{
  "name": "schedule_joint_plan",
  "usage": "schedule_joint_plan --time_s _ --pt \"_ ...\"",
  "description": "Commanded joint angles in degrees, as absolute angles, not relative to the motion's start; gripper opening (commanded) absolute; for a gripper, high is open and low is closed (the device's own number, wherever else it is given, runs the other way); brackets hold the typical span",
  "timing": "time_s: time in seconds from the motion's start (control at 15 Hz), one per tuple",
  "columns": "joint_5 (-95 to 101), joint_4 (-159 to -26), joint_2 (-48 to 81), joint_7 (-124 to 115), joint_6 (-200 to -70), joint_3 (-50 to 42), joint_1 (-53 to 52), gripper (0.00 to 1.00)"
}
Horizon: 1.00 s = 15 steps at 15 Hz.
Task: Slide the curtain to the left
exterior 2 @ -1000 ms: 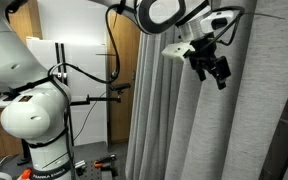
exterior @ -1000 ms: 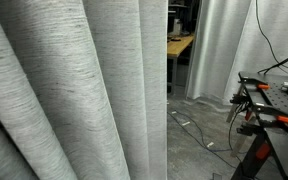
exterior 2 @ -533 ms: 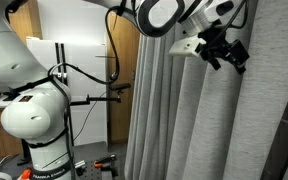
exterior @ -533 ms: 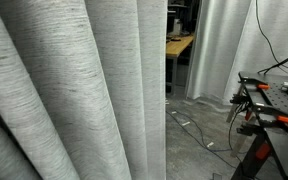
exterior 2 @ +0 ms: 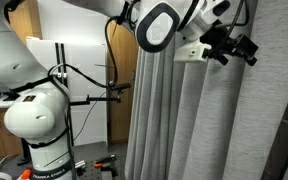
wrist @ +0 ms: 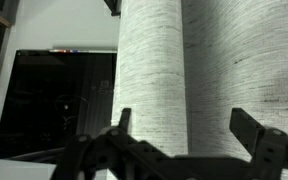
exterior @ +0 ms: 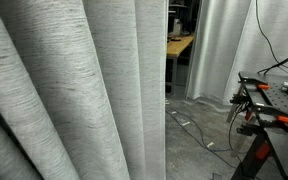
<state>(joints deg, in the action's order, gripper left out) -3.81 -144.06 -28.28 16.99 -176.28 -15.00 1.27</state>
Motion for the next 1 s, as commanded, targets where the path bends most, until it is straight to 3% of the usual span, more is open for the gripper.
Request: schedule_joint_plan --time_s 0.0,0.27,0.93 --pt "-4.02 -145.17 -27.1 19.86 -185.22 -18.09 -2.41 1.0" --pt "-3.75 -143.33 -24.22 19.75 -190.43 -20.1 -3.72 1.0" --pt "-4.82 -134.28 -15.57 18.11 -186.04 -24.81 -6.44 1.0"
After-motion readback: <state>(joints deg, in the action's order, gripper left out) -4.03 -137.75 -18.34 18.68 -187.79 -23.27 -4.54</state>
